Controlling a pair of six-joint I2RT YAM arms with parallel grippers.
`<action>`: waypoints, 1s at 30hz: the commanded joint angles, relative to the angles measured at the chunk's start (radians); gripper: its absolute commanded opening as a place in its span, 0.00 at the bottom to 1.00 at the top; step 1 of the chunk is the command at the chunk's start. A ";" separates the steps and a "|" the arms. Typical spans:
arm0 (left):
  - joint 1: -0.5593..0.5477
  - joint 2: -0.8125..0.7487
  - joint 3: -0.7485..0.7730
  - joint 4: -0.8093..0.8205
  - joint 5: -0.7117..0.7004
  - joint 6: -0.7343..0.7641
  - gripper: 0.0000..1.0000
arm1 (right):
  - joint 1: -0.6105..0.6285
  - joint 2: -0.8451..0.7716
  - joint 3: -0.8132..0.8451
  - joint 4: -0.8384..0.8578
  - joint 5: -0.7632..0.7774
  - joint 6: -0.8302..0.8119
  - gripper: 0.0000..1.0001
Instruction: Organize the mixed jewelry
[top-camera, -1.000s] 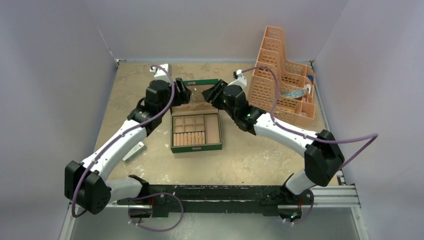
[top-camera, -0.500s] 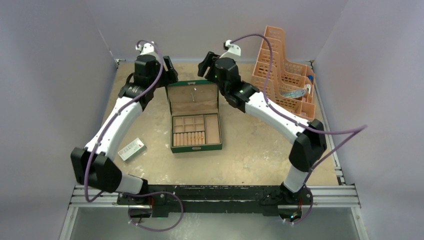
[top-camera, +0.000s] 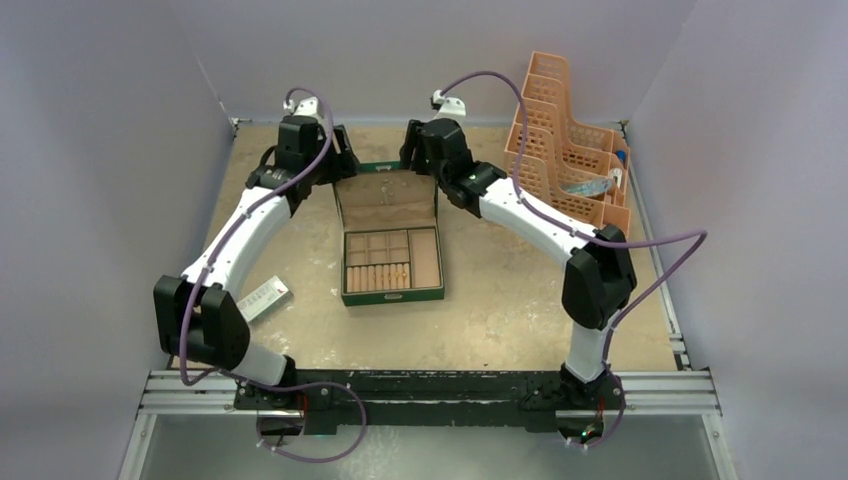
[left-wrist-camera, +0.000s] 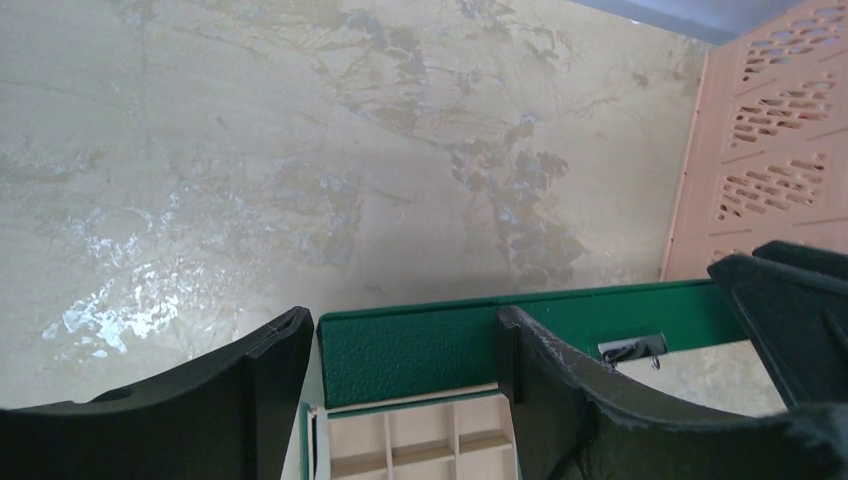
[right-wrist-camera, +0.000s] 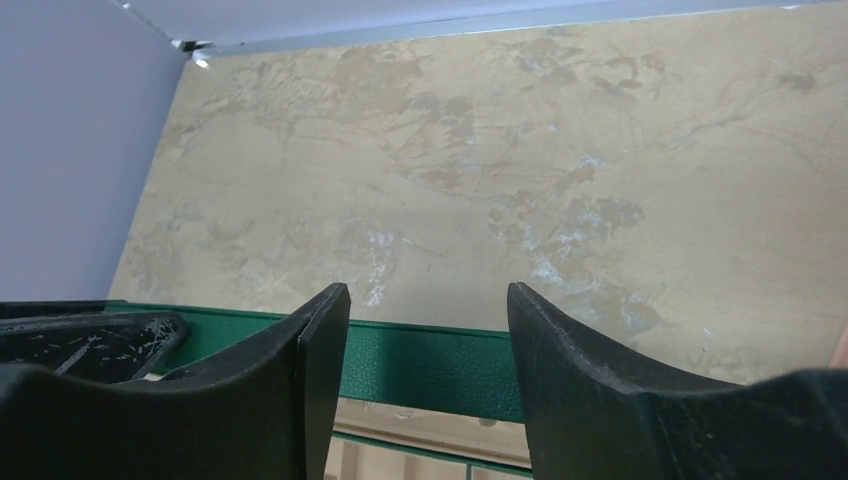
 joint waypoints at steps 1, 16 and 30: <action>0.005 -0.097 -0.087 -0.071 0.087 0.009 0.66 | 0.004 -0.067 -0.095 -0.084 -0.167 -0.009 0.61; 0.005 -0.421 -0.277 -0.244 0.216 -0.020 0.64 | 0.004 -0.446 -0.495 -0.083 -0.445 -0.037 0.58; 0.005 -0.633 -0.530 -0.234 0.221 -0.262 0.64 | 0.005 -0.485 -0.649 -0.054 -0.495 0.030 0.58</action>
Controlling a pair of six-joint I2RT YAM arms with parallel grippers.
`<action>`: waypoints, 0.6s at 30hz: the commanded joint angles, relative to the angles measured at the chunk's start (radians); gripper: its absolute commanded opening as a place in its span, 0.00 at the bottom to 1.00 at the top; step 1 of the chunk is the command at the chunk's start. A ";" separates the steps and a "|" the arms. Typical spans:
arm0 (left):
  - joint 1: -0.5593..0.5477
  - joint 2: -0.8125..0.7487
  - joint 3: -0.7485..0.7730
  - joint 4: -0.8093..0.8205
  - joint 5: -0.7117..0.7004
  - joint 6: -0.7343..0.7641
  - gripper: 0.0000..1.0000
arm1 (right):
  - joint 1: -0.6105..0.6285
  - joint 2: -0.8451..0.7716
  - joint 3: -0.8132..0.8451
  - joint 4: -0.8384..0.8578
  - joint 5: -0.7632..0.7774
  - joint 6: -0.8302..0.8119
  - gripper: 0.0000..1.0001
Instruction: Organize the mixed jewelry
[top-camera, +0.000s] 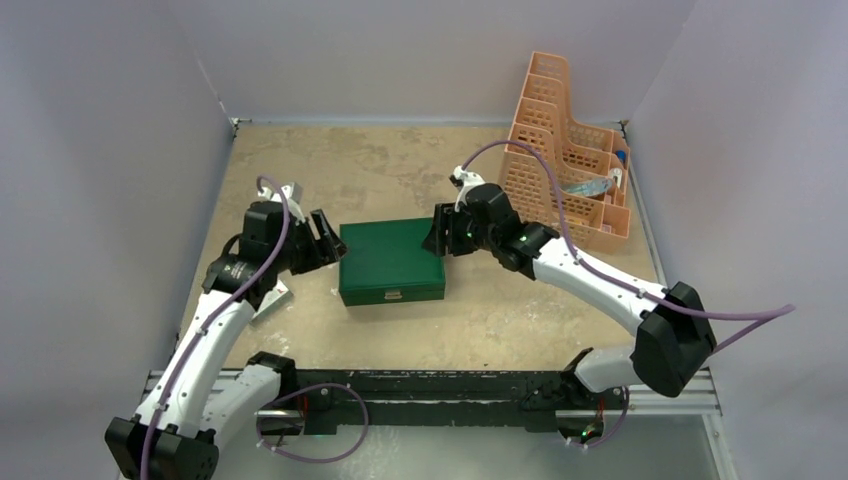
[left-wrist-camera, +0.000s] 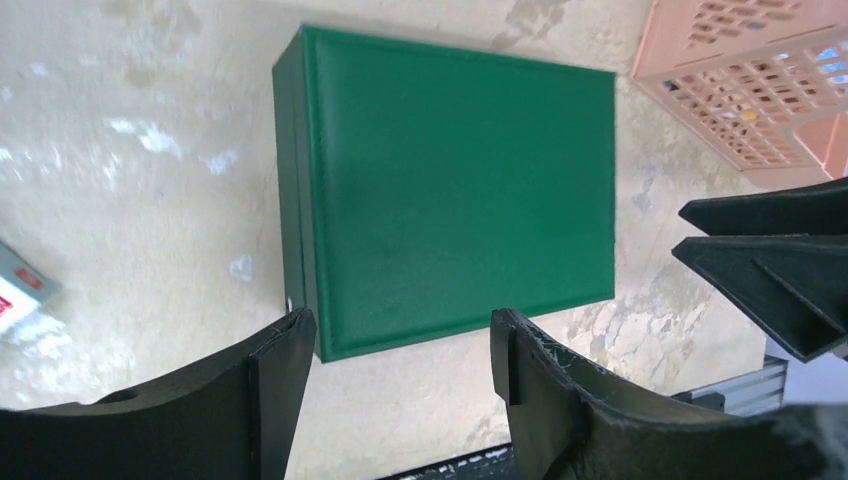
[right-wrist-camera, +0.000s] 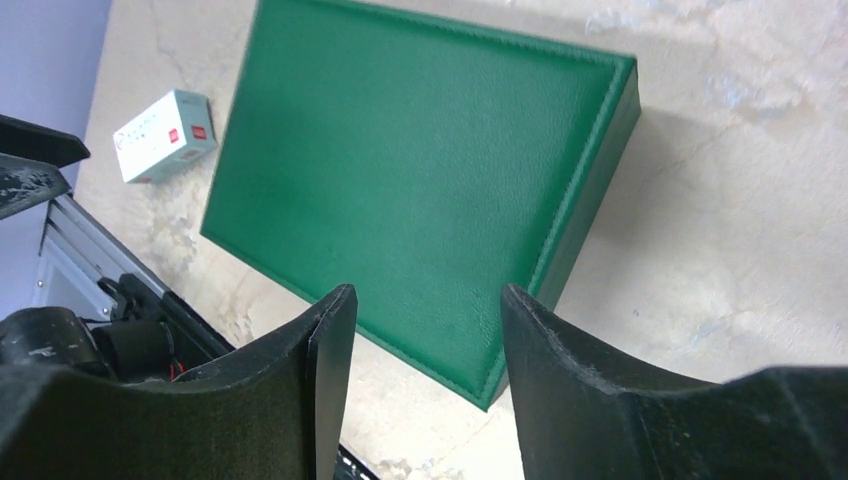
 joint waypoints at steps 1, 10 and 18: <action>0.000 0.012 -0.090 0.061 0.031 -0.154 0.64 | 0.000 0.008 -0.043 0.029 -0.031 0.050 0.59; 0.000 0.091 -0.168 0.102 0.026 -0.192 0.57 | 0.000 0.049 -0.098 0.018 0.026 0.131 0.58; 0.000 0.094 -0.222 0.107 0.010 -0.230 0.39 | 0.000 0.086 -0.127 0.020 -0.034 0.148 0.35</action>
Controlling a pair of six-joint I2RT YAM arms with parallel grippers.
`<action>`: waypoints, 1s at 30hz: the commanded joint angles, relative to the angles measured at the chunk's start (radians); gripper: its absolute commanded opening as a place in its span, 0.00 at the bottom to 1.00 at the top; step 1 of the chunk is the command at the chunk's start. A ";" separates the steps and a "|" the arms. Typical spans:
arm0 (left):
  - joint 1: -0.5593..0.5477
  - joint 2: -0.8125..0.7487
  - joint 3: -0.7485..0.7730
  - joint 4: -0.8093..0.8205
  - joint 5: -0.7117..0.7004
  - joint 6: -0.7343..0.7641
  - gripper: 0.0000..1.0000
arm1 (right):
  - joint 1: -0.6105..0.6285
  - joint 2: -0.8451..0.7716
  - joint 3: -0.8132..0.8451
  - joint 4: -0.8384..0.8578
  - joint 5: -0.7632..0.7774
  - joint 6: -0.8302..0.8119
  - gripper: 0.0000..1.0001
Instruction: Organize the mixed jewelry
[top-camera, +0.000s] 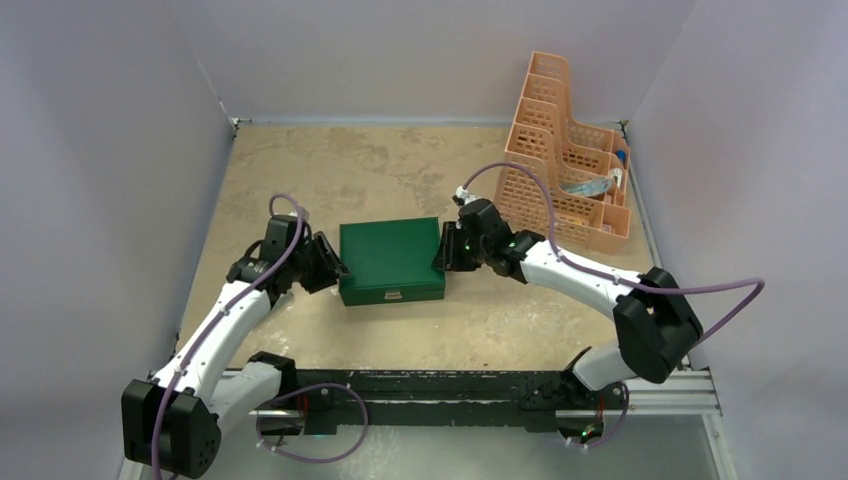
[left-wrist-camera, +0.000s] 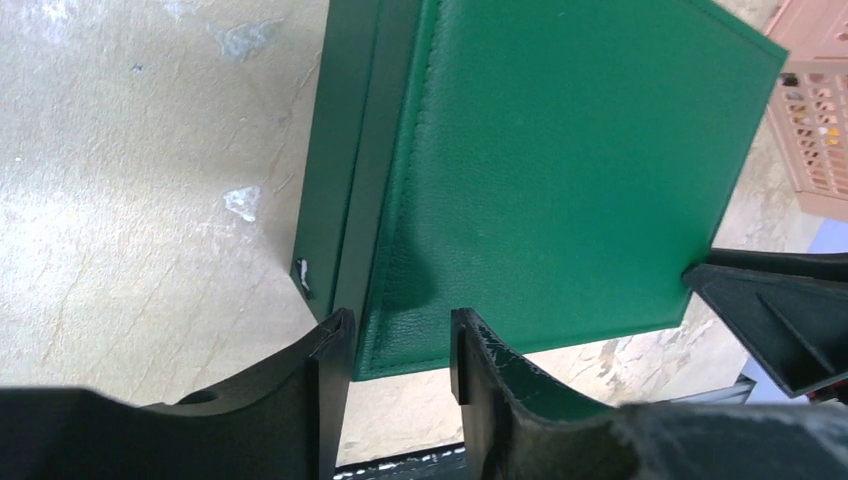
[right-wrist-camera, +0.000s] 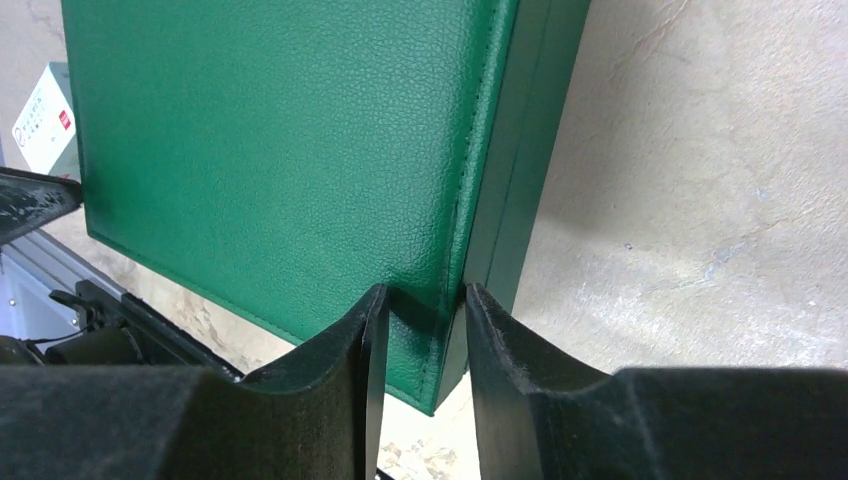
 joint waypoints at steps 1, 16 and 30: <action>0.000 0.003 -0.033 0.036 -0.003 -0.035 0.36 | 0.001 0.010 -0.022 0.020 -0.043 0.026 0.35; -0.001 0.063 -0.083 0.041 -0.002 -0.047 0.15 | 0.000 0.064 -0.153 0.101 -0.055 0.098 0.22; -0.001 -0.170 0.239 -0.004 -0.096 0.174 0.41 | -0.001 -0.358 0.007 -0.086 0.479 0.064 0.52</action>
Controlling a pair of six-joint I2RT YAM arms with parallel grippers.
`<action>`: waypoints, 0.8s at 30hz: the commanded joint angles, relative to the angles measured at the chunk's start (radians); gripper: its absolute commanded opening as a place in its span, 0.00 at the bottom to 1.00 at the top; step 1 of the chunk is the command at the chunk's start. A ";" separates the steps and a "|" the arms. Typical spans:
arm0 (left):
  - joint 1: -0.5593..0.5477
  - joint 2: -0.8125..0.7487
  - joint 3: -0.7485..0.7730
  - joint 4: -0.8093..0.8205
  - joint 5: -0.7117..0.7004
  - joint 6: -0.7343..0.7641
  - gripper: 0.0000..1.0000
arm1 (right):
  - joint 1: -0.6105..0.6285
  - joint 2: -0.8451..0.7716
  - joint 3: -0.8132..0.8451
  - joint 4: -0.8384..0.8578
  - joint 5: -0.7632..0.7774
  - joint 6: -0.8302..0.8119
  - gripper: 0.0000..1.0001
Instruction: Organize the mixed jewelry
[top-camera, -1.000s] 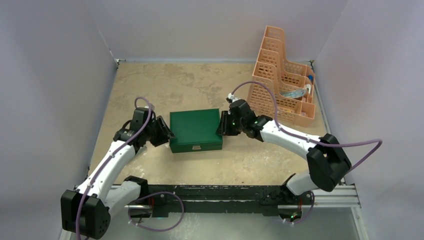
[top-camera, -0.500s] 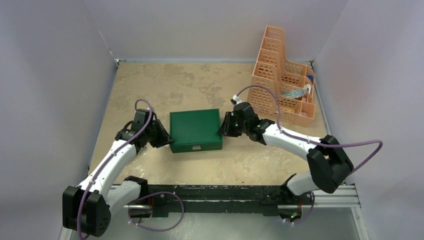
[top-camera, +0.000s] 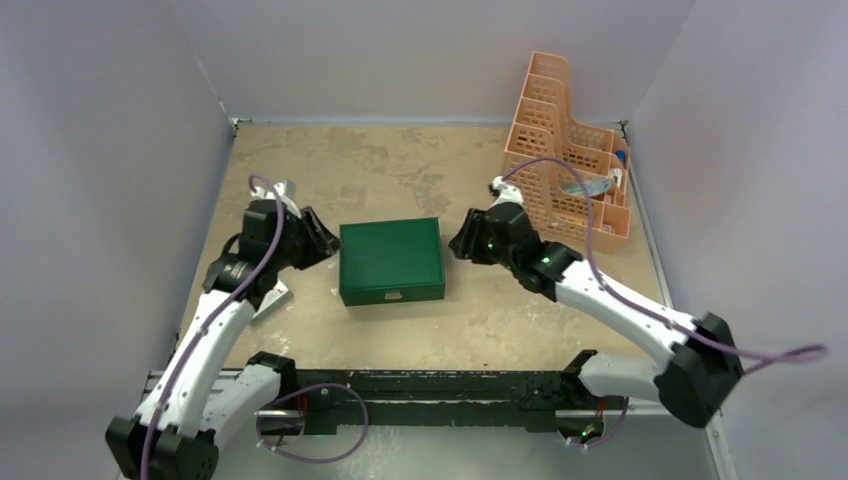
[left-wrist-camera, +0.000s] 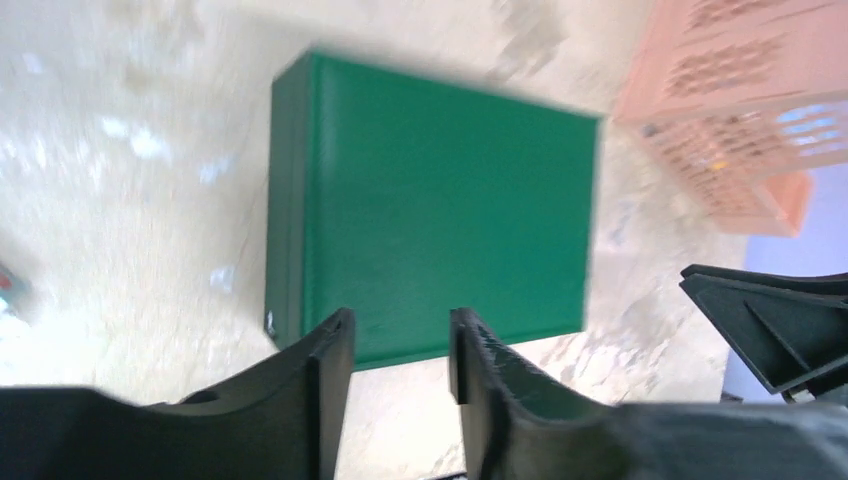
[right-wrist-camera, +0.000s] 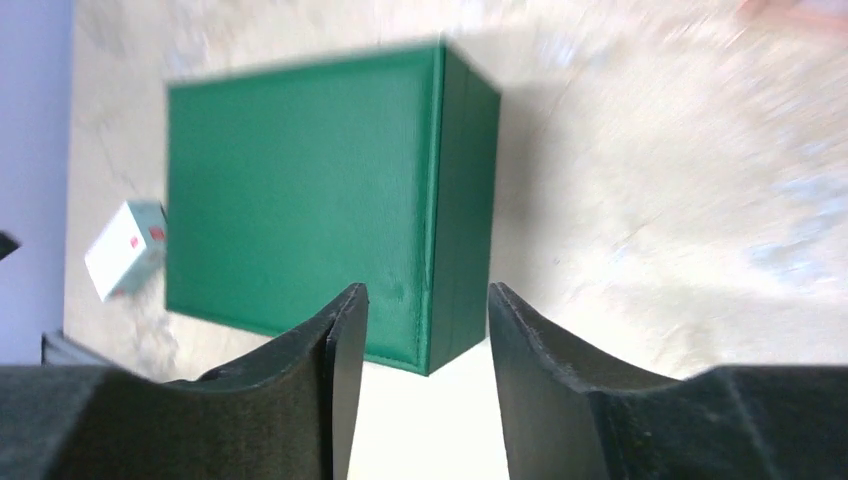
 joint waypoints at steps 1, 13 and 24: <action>-0.001 -0.125 0.144 0.001 -0.082 0.141 0.46 | -0.003 -0.193 0.085 -0.093 0.364 -0.020 0.55; -0.001 -0.243 0.443 -0.335 -0.341 0.233 0.73 | -0.001 -0.566 0.261 -0.301 0.761 -0.088 0.99; -0.001 -0.372 0.526 -0.364 -0.420 0.248 0.73 | -0.002 -0.590 0.321 -0.352 0.792 -0.022 0.99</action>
